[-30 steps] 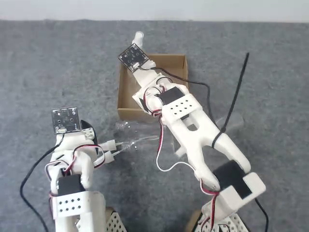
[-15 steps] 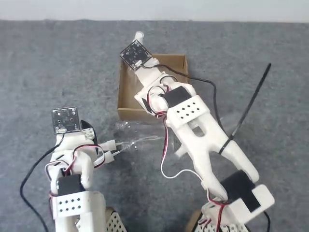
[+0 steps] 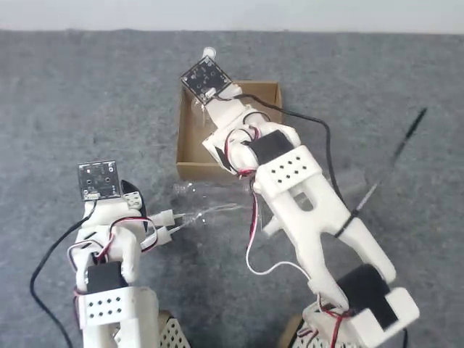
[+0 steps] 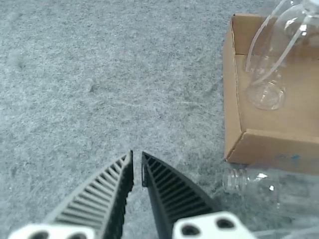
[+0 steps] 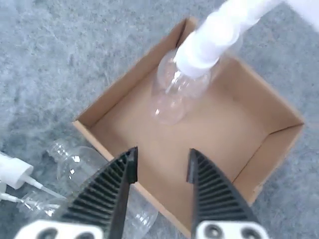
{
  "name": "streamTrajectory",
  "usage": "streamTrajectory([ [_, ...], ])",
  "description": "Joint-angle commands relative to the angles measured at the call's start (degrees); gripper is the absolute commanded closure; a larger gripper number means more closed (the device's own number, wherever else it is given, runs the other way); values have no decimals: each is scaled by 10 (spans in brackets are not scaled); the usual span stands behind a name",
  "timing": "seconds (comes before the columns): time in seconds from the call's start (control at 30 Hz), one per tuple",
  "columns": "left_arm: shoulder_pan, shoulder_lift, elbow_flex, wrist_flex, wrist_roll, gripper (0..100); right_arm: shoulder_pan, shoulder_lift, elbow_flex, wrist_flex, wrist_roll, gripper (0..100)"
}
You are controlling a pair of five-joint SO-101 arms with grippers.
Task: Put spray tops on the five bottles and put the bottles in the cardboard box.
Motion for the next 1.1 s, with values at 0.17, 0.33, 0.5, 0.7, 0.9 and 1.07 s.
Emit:
streamTrajectory([
  [0.17, -2, -9, -5, -17, -5, 969, -23, -116, -2, 41, 2, 913],
  [0.33, -2, -9, -5, -17, -5, 969, -42, -184, 26, 52, 2, 914],
  [0.5, -2, -9, -5, -17, -5, 969, -61, -254, 68, 47, 7, 915],
  [0.7, -2, -9, -5, -17, -5, 969, -78, -294, 106, 51, 7, 915],
  [0.9, -2, -9, -5, -17, -5, 969, -75, -325, 156, 60, 7, 915],
  [1.07, -2, -9, -5, -17, -6, 969, -78, -348, 195, 60, 7, 915],
])
